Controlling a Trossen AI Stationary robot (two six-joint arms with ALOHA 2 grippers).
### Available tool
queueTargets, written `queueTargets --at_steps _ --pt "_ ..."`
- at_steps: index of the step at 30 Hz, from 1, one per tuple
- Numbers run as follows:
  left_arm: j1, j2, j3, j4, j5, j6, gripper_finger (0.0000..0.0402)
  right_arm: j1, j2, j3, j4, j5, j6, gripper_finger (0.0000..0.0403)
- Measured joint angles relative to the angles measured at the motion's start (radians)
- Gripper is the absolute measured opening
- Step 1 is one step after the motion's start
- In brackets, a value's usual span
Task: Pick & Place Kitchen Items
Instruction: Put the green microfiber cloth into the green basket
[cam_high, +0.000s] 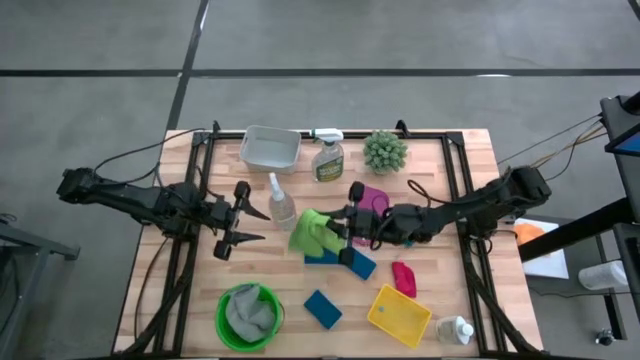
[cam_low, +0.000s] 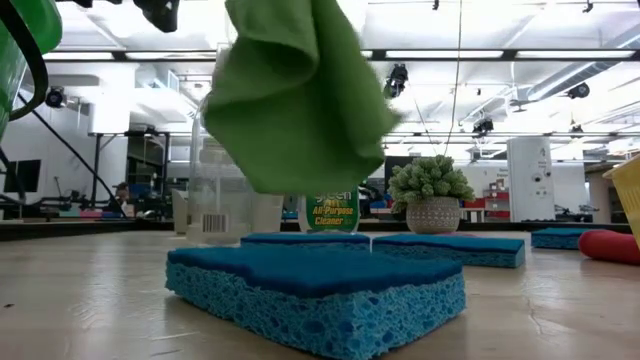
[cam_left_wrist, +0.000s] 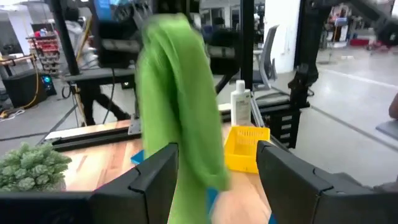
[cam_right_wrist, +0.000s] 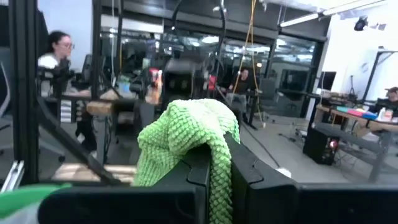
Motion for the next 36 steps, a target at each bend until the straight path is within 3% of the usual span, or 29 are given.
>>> queueTargets --at_steps 8,21,36 --pt "0.000 0.142 0.000 0.109 -0.035 0.014 0.0215 -0.004 0.014 0.081 -0.013 -0.040 -0.046 0.0018" --pt "0.001 0.257 0.000 0.310 -0.030 0.017 0.0222 -0.006 0.019 0.169 -0.034 -0.084 -0.110 0.0018" --pt "0.001 0.256 0.000 0.357 0.014 -0.063 0.0395 -0.018 0.020 0.171 -0.112 -0.079 -0.111 0.0018"
